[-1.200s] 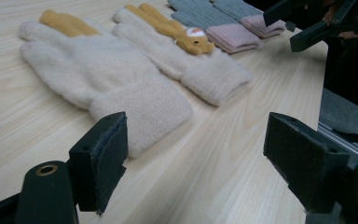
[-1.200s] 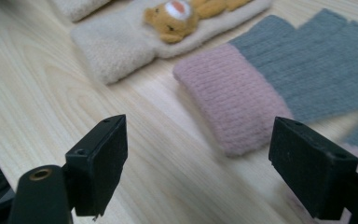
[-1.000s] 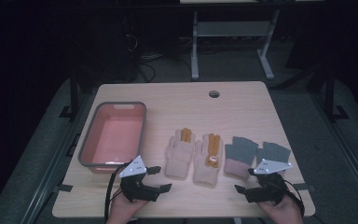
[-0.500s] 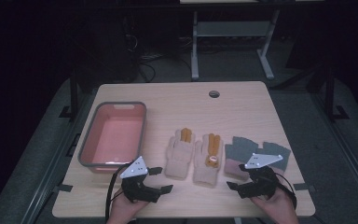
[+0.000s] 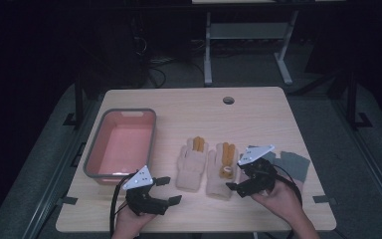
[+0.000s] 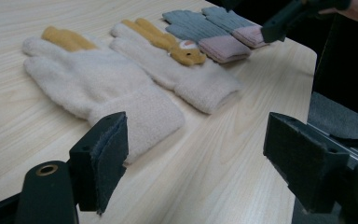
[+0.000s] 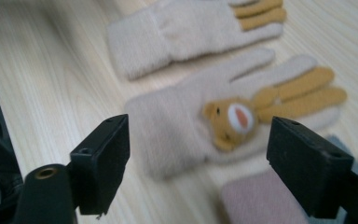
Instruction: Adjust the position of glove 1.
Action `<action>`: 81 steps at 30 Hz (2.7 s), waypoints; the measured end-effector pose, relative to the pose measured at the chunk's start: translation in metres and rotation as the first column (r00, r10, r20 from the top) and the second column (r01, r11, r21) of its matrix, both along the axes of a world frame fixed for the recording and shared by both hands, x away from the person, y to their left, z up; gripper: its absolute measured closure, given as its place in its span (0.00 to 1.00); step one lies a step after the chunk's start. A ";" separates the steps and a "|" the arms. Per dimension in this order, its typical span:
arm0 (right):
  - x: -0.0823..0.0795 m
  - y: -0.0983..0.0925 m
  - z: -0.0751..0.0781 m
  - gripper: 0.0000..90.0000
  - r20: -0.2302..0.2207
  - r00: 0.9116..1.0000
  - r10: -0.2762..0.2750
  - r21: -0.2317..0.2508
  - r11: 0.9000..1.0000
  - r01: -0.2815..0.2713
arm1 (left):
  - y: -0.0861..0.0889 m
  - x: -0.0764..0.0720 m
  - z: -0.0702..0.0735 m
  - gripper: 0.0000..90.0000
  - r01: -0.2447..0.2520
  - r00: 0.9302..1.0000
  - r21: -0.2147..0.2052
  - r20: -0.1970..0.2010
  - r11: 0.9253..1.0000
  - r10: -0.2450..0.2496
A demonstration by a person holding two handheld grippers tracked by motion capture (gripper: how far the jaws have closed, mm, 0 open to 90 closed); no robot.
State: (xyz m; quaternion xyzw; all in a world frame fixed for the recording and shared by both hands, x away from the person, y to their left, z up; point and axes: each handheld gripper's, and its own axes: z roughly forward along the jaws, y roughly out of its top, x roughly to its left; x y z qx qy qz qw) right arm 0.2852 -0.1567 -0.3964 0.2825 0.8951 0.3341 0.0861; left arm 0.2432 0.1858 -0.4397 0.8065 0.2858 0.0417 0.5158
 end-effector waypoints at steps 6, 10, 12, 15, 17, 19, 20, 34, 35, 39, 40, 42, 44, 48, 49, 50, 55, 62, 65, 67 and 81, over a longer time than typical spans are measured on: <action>0.012 0.013 0.000 0.24 -0.014 1.000 0.022 -0.030 0.999 -0.022 | -0.003 -0.001 0.000 0.24 0.007 1.000 0.007 0.007 1.000 -0.007; 0.025 0.017 0.001 0.27 -0.056 0.998 0.037 -0.043 0.998 -0.040 | -0.003 -0.002 0.000 0.24 0.018 1.000 0.003 0.010 1.000 -0.018; 0.031 0.018 0.002 0.28 -0.063 0.997 0.032 -0.044 0.998 -0.035 | -0.002 -0.002 0.001 0.24 0.022 1.000 -0.006 0.007 1.000 -0.022; 0.038 0.019 0.000 0.29 -0.070 0.997 0.035 -0.059 0.997 -0.040 | -0.002 -0.004 0.003 0.24 0.022 1.000 -0.002 0.023 1.000 -0.022; 0.042 0.021 -0.003 0.29 -0.073 0.997 0.035 -0.082 0.996 -0.041 | -0.002 -0.004 0.002 0.24 0.023 0.999 0.000 0.024 1.000 -0.023; 0.047 0.022 -0.006 0.29 -0.076 0.996 0.037 -0.100 0.994 -0.044 | -0.003 -0.003 0.002 0.24 0.024 1.000 -0.003 0.019 1.000 -0.024; 0.051 0.022 -0.009 0.30 -0.087 0.996 0.032 -0.102 0.994 -0.041 | -0.003 -0.003 0.002 0.24 0.023 1.000 -0.006 0.015 1.000 -0.023; 0.066 0.036 -0.037 0.48 -0.146 0.989 0.030 -0.231 0.971 -0.063 | -0.005 -0.004 0.002 0.24 0.022 0.999 0.003 0.027 1.000 -0.022; 0.066 0.037 -0.038 0.49 -0.153 0.988 0.033 -0.238 0.969 -0.069 | -0.004 -0.003 0.003 0.24 0.017 0.999 -0.003 0.027 1.000 -0.017; 0.066 0.038 -0.043 0.52 -0.142 0.990 0.019 -0.250 0.967 -0.054 | -0.001 -0.002 0.002 0.24 0.014 1.000 -0.014 0.021 1.000 -0.013; 0.066 0.039 -0.044 0.53 -0.138 0.990 0.019 -0.249 0.967 -0.053 | -0.002 -0.002 0.002 0.24 0.015 1.000 -0.011 0.023 1.000 -0.014; 0.066 0.038 -0.045 0.54 -0.133 0.991 0.017 -0.250 0.967 -0.050 | -0.003 -0.002 0.002 0.24 0.016 0.999 -0.006 0.028 1.000 -0.016; 0.065 0.039 -0.045 0.59 -0.120 0.993 0.018 -0.262 0.964 -0.049 | -0.004 -0.003 0.002 0.24 0.027 0.999 0.008 0.036 1.000 -0.027; 0.063 0.041 -0.044 0.62 -0.100 0.995 0.021 -0.279 0.959 -0.049 | -0.006 -0.005 0.003 0.24 0.026 0.999 0.002 0.040 1.000 -0.026; 0.062 0.041 -0.043 0.64 -0.094 0.995 0.026 -0.277 0.959 -0.051 | -0.006 -0.004 0.003 0.24 0.027 0.999 0.009 0.041 1.000 -0.027; 0.062 0.041 -0.043 0.65 -0.092 0.995 0.027 -0.277 0.960 -0.051 | -0.006 -0.004 0.003 0.24 0.027 0.999 0.009 0.041 1.000 -0.027; 0.059 0.040 -0.039 0.66 -0.089 0.996 0.020 -0.271 0.962 -0.044 | -0.005 -0.004 0.003 0.24 0.017 0.999 0.012 0.038 1.000 -0.018; 0.055 0.037 -0.024 0.67 -0.064 0.998 0.019 -0.247 0.968 -0.034 | -0.004 -0.005 0.004 0.24 0.013 0.999 0.008 0.047 1.000 -0.014; 0.054 0.037 -0.015 0.67 -0.051 0.998 0.027 -0.242 0.970 -0.039 | -0.005 -0.005 0.004 0.24 0.006 0.999 0.002 0.048 1.000 -0.006; 0.052 0.038 -0.008 0.67 -0.041 0.999 0.026 -0.242 0.970 -0.035 | -0.005 -0.005 0.004 0.24 0.005 0.999 -0.003 0.049 1.000 -0.005; 0.051 0.056 0.035 0.67 0.033 0.998 0.061 -0.195 0.979 -0.053 | -0.003 -0.005 0.005 0.24 -0.005 0.998 -0.006 0.055 1.000 0.005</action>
